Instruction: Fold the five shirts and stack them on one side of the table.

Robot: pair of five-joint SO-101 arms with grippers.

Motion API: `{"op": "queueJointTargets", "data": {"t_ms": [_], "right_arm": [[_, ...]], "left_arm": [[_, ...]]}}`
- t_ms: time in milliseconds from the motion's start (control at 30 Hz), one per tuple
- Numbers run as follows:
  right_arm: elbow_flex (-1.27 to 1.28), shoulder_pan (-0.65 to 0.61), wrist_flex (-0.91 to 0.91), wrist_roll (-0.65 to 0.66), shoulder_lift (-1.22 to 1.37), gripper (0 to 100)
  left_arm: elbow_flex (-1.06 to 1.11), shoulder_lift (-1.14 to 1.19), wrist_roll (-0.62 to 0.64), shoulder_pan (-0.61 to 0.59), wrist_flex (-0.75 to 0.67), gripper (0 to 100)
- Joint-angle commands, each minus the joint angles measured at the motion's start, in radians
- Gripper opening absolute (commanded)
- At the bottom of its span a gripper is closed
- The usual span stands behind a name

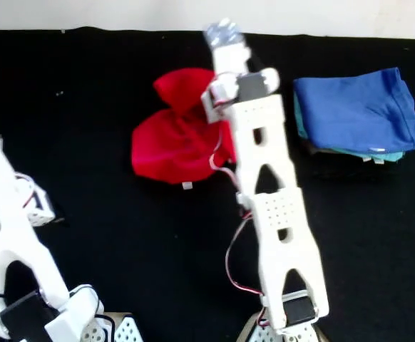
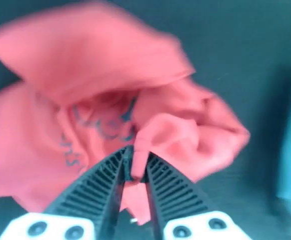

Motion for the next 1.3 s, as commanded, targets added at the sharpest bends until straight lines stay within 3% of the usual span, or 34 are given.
{"op": "queueJointTargets", "data": {"t_ms": [0,133,267,533,800,1267], "right_arm": [[-0.116,0.087,0.013,0.018,-0.232,0.5],[-0.116,0.197,0.012,0.104,-0.320,0.5],[-0.116,0.286,0.010,0.107,-0.312,0.5],[-0.117,0.331,0.010,0.104,-0.277,0.5],[-0.117,0.331,0.012,0.104,-0.271,0.5],[-0.116,0.328,0.012,0.104,-0.269,0.5]], "left_arm": [[-0.077,-0.025,-0.002,0.139,-0.003,23],[-0.159,-0.024,-0.002,0.354,-0.005,23],[-0.170,0.007,0.003,0.593,-0.044,24],[-0.180,0.302,0.035,0.852,-0.207,24],[-0.246,0.489,0.034,0.805,-0.428,24],[-0.467,0.679,0.028,0.779,-0.439,24]]}}
